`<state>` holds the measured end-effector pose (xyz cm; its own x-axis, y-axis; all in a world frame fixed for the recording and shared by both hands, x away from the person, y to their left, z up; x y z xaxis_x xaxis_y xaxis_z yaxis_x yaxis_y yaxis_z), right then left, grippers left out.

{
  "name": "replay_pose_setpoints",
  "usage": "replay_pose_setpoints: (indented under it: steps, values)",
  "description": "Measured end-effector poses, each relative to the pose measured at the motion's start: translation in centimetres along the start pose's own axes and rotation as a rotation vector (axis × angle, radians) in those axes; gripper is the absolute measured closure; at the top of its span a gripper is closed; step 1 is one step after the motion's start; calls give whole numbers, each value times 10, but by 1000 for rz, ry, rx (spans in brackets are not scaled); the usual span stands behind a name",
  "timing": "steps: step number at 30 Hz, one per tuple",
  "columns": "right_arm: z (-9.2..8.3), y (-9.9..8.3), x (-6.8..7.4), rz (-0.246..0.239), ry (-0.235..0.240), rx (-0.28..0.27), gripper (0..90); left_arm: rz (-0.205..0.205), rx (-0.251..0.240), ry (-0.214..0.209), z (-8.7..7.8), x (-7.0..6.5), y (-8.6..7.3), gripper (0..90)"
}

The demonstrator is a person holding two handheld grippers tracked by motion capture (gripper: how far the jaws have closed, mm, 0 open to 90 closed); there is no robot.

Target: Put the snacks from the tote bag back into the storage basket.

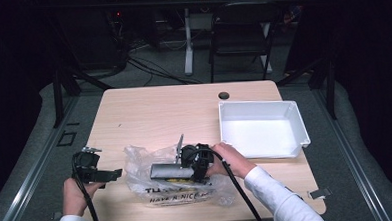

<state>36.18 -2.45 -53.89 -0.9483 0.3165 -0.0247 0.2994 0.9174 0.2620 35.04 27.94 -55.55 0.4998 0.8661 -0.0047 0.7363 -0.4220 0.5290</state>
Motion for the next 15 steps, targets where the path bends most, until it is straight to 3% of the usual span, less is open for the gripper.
replay_pose_setpoints:
  steps: [15]
  values:
    - [11,8,-2,-51,-41,81,420,10,11,-9,2,-2,1,2]
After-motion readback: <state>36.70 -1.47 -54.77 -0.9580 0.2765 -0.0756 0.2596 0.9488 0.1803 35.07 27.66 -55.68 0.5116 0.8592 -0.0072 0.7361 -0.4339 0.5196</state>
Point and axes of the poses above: each handheld gripper's, and its own axes: z roughly forward along the jaws, y roughly out of its top, x roughly to its left, the point moved 5 cm from there along z, roughly forward along the jaws, and after that the axes turned 12 degrees about z, right-handed, at the moved point
